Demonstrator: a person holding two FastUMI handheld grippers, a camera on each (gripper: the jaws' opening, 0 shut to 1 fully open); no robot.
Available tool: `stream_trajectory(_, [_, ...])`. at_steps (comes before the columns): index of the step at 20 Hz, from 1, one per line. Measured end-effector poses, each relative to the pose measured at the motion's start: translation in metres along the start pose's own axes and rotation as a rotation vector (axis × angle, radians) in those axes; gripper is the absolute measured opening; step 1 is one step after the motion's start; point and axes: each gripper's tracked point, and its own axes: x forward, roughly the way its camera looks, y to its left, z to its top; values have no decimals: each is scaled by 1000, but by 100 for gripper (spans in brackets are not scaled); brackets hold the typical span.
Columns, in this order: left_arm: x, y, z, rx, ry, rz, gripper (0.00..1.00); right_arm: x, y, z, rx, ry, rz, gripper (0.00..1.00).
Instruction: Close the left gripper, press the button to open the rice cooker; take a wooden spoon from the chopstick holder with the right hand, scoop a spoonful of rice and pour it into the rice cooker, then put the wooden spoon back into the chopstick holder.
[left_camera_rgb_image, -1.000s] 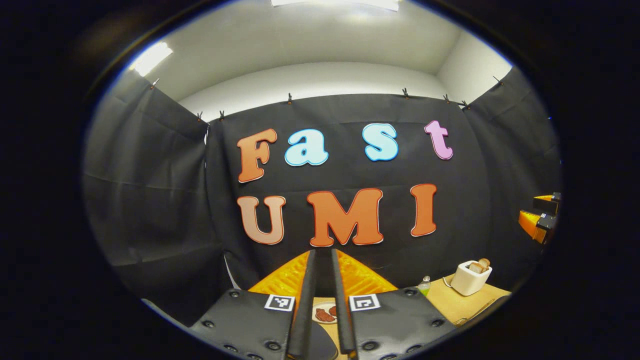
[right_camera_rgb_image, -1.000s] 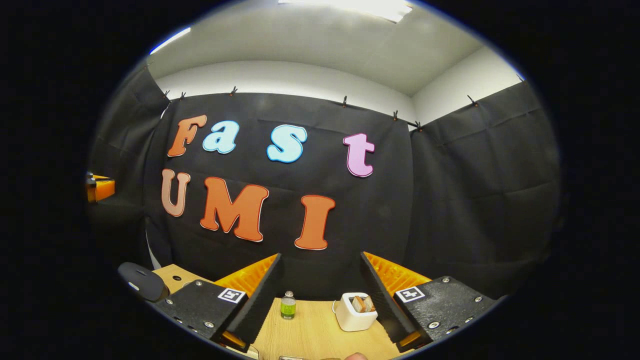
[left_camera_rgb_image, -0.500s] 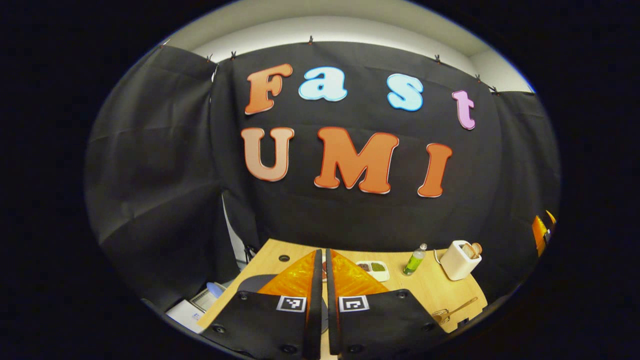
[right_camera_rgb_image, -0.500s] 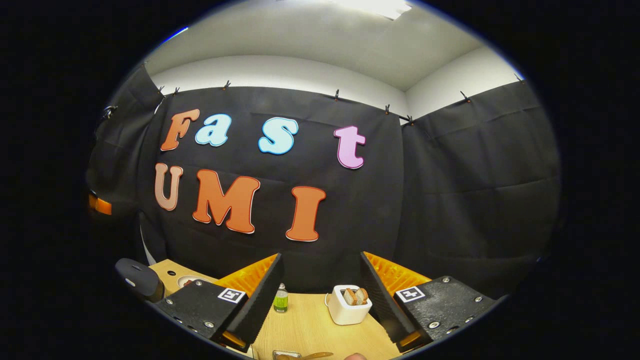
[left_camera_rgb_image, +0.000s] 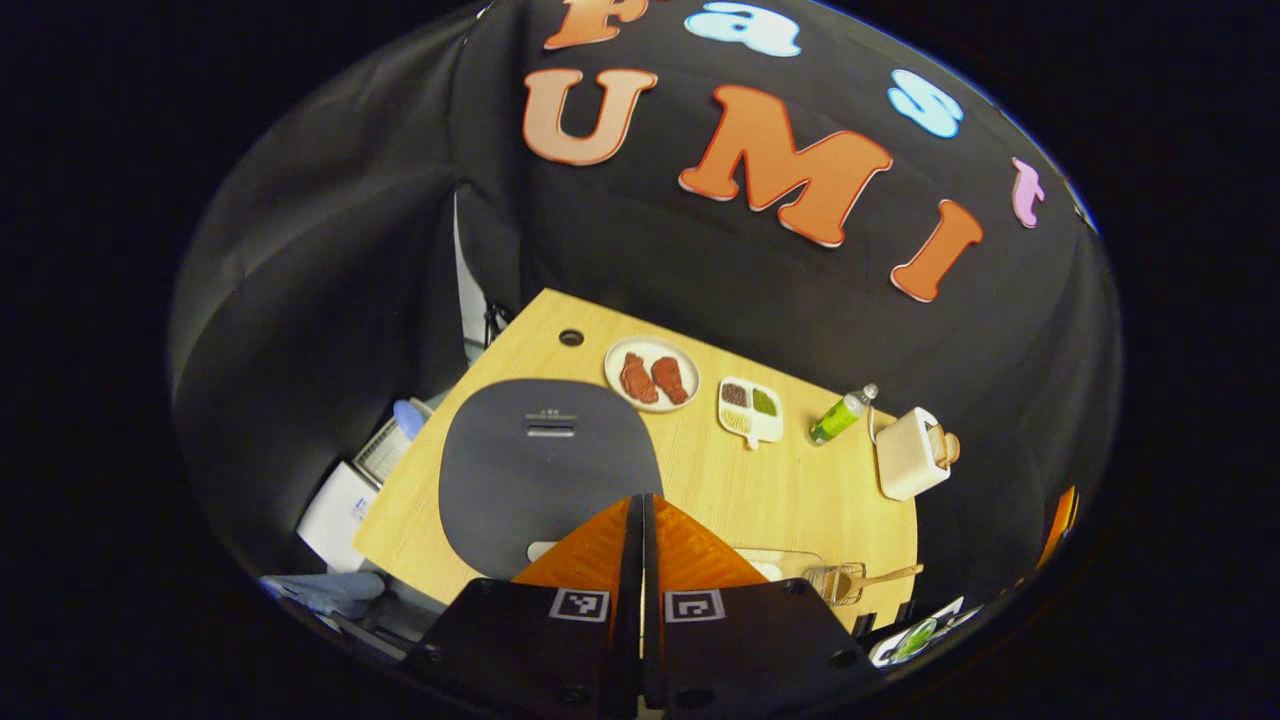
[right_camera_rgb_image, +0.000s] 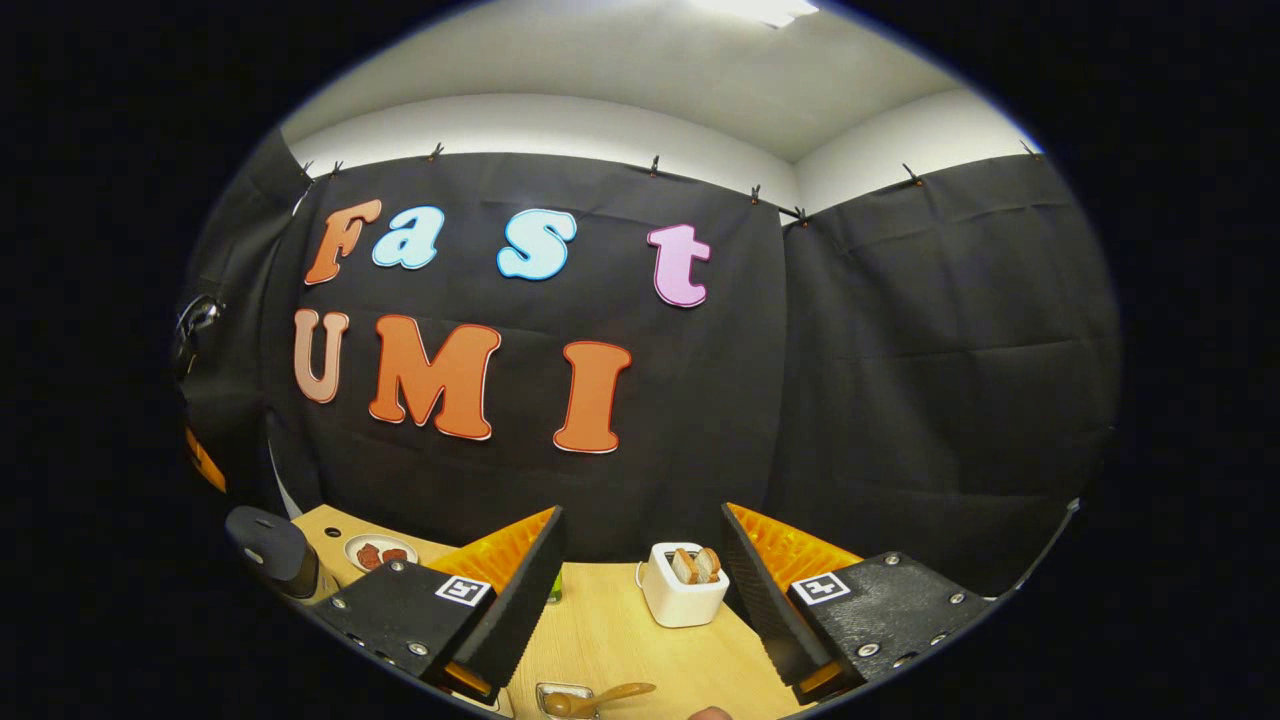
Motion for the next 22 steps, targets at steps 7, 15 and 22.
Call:
stream_trajectory(7, [36,30,-41,-72,196,34,7,-7,-6,-13,10,32,-29,93])
stream_trajectory(15, [70,56,-75,-108,329,71,7,-10,-3,-17,14,48,-41,94])
stream_trajectory(22, [92,61,-94,-142,413,40,6,-10,-3,-25,6,70,-47,94])
